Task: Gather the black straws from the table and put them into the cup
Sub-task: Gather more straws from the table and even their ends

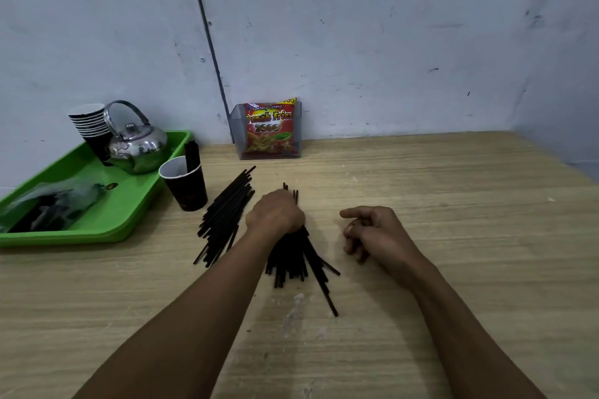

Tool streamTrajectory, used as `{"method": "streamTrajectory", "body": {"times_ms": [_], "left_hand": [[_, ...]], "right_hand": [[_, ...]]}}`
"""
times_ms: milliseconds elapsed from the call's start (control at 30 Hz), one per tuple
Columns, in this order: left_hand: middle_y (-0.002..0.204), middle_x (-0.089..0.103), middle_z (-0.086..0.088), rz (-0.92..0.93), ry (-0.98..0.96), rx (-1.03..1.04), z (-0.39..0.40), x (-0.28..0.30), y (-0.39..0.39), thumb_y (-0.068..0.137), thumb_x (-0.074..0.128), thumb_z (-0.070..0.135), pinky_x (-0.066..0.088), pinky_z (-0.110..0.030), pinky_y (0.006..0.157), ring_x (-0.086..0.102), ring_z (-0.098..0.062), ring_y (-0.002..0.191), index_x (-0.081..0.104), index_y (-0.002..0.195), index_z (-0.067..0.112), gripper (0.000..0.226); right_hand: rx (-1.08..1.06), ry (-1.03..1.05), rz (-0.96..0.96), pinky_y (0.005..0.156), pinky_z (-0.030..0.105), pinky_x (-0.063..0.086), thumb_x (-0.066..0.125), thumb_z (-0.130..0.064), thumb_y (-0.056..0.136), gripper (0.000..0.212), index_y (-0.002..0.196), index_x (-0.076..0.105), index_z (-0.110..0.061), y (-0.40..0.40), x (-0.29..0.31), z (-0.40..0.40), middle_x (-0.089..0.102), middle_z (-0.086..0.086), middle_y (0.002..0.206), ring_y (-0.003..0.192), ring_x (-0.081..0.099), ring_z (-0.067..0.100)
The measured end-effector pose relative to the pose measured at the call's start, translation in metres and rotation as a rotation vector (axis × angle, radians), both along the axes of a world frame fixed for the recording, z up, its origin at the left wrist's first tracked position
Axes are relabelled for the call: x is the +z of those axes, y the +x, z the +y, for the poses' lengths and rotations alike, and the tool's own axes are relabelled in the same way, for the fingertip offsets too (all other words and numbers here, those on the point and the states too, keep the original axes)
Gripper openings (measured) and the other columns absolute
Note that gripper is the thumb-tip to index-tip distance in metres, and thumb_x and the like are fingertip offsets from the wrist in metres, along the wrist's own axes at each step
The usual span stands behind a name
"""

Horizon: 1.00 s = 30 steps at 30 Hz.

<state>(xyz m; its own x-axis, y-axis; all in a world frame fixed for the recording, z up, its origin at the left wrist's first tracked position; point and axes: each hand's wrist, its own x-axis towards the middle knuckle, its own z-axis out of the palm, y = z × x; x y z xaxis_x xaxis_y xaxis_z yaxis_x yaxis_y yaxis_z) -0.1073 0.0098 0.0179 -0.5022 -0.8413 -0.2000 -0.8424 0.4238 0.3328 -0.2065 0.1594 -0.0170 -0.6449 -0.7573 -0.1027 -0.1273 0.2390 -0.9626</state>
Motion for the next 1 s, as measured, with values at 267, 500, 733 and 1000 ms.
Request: {"method": "streamTrajectory", "body": {"times_ms": [267,500,733,1000], "left_hand": [[0.111,0.061,-0.011,0.064,-0.026,0.005,0.008,-0.004,0.006,0.085,0.056,0.009,0.042,-0.031,0.07,0.055,-0.026,0.091,0.049,0.09,0.013,0.009],[0.122,0.059,-0.015,-0.002,-0.026,-0.032,0.01,-0.007,-0.003,0.086,0.054,0.007,0.049,-0.037,0.089,0.057,-0.031,0.111,0.054,0.122,0.007,0.036],[0.111,0.059,-0.013,-0.018,0.008,-0.06,0.004,-0.007,-0.007,0.085,0.054,0.005,0.047,-0.032,0.074,0.058,-0.029,0.099,0.054,0.121,0.006,0.037],[0.08,0.044,-0.006,0.064,0.09,-0.002,-0.009,-0.008,-0.003,0.086,0.052,0.011,0.045,-0.033,0.067,0.05,-0.025,0.08,0.05,0.113,0.008,0.027]], "right_hand": [[-0.104,-0.042,0.361,0.053,0.028,0.05,0.057,-0.001,0.09,0.028,0.112,0.069,-0.014,0.002,-0.005,0.001,0.067,0.008,0.071,0.063,0.069,0.027],[-0.06,-0.031,0.443,0.06,0.018,0.046,0.064,-0.004,0.088,0.028,0.115,0.069,-0.01,0.005,-0.005,0.008,0.069,0.008,0.071,0.058,0.064,0.015],[-0.058,-0.035,0.462,0.063,0.014,0.045,0.067,-0.005,0.086,0.029,0.115,0.069,-0.011,0.008,-0.006,0.01,0.07,0.001,0.071,0.062,0.065,0.011],[-0.058,-0.038,0.454,0.059,0.005,0.041,0.068,-0.005,0.086,0.029,0.114,0.07,-0.012,0.007,-0.006,0.01,0.069,-0.001,0.071,0.056,0.06,-0.001]]}}
